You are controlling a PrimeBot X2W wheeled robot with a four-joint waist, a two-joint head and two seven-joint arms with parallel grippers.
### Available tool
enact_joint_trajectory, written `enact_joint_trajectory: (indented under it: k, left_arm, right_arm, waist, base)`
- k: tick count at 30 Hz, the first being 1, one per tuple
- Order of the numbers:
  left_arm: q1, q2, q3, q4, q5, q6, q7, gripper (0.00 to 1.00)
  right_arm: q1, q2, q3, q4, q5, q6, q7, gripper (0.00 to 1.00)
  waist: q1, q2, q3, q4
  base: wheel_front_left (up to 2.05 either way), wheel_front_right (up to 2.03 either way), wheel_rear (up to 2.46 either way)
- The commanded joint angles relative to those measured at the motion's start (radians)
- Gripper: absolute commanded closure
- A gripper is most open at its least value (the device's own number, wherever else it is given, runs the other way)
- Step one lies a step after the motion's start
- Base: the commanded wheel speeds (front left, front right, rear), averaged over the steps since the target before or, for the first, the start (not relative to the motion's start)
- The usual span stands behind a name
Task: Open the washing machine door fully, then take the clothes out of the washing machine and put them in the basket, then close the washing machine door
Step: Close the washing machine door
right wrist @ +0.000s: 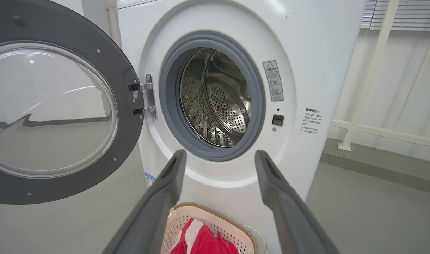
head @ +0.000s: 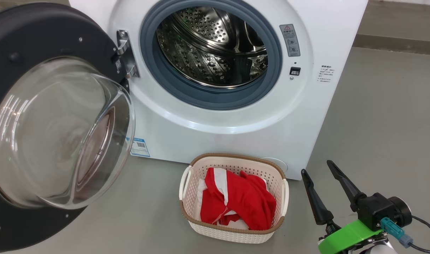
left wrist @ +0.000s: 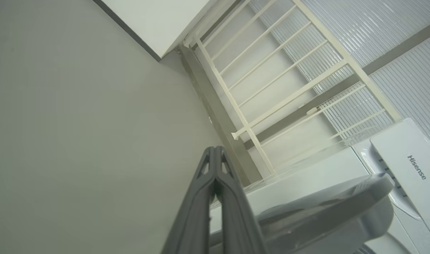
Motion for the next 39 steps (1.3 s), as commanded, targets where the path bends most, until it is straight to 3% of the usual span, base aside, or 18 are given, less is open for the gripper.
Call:
enact_joint_trajectory:
  k: [1, 7, 18, 25, 39]
  left_arm:
    - [-0.020, 0.067, 0.026, -0.011, -0.035, -0.023, 0.051, 1.00]
    - [-0.007, 0.069, 0.043, 0.017, -0.120, -0.080, 0.184, 1.00]
    - [0.015, 0.061, 0.050, 0.033, -0.184, -0.138, 0.267, 1.00]
    - [0.036, 0.025, 0.059, 0.008, -0.241, -0.175, 0.319, 1.00]
    - [0.108, -0.056, 0.095, -0.113, -0.350, -0.198, 0.411, 1.00]
  right_arm:
    - [-0.039, -0.006, 0.022, -0.021, -0.005, 0.006, -0.006, 0.00]
    - [-0.035, -0.008, 0.026, -0.020, -0.002, 0.006, -0.006, 0.00]
    - [-0.028, -0.010, 0.035, -0.018, 0.008, 0.006, -0.006, 0.00]
    - [-0.027, -0.004, 0.036, -0.021, 0.015, 0.006, -0.006, 0.00]
    - [-0.029, 0.004, 0.033, -0.028, 0.015, 0.006, -0.006, 0.00]
  waist:
    - [0.0000, 0.0000, 0.000, -0.003]
    - [0.0000, 0.0000, 0.003, -0.005]
    - [0.0000, 0.0000, 0.000, -0.005]
    - [0.0000, 0.0000, 0.002, -0.004]
    - [0.0000, 0.0000, 0.008, -0.010]
  base:
    - [0.00, 0.00, 0.00]
    - [0.00, 0.00, 0.00]
    - [0.00, 0.00, 0.00]
    - [0.00, 0.00, 0.00]
    - [0.00, 0.00, 0.00]
